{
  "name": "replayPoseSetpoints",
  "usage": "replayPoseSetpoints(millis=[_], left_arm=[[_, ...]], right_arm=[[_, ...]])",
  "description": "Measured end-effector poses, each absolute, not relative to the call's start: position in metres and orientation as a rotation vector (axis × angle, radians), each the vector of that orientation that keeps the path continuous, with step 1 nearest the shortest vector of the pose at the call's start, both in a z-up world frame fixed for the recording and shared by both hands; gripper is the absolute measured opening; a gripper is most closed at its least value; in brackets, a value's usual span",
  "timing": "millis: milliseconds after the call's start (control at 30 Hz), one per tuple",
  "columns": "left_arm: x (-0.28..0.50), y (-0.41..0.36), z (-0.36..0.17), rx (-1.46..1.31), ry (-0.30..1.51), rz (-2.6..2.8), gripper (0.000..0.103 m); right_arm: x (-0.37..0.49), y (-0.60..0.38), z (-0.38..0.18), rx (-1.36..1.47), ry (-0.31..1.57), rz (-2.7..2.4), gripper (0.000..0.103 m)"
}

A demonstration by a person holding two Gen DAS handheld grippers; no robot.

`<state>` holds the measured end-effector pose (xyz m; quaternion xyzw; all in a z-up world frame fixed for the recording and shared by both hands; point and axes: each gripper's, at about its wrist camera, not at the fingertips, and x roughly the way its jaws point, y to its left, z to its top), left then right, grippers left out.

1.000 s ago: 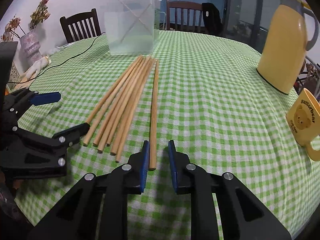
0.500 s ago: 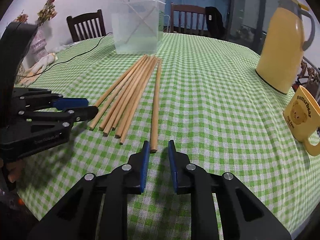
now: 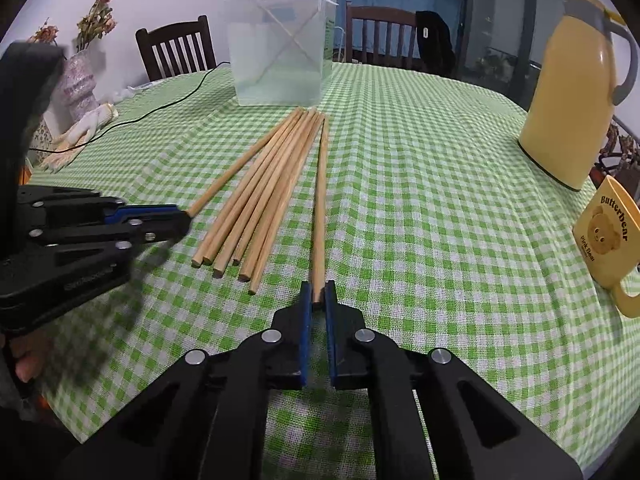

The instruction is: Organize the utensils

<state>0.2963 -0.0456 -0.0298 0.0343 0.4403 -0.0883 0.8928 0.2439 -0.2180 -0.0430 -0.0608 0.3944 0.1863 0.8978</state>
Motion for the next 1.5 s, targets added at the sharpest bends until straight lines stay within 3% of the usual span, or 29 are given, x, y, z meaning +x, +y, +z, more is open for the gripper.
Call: replayPoseSetpoints(millis=[267,900,1500], left_arm=[[0.272,0.005,-0.002,-0.059,0.853,-0.179,0.003],[0.217,0.062,0.082,-0.074,0.614,-0.22,0.003],[0.271,0.095,0.155,-0.066,0.631,-0.364,0.003]], right_arm=[[0.234,-0.217,-0.014,-0.096,0.767,0.33,0.006],[0.199,-0.213,0.062,-0.094,0.562,0.25,0.006],[0.227,-0.214,0.114,-0.083,0.555,0.369,0.006]])
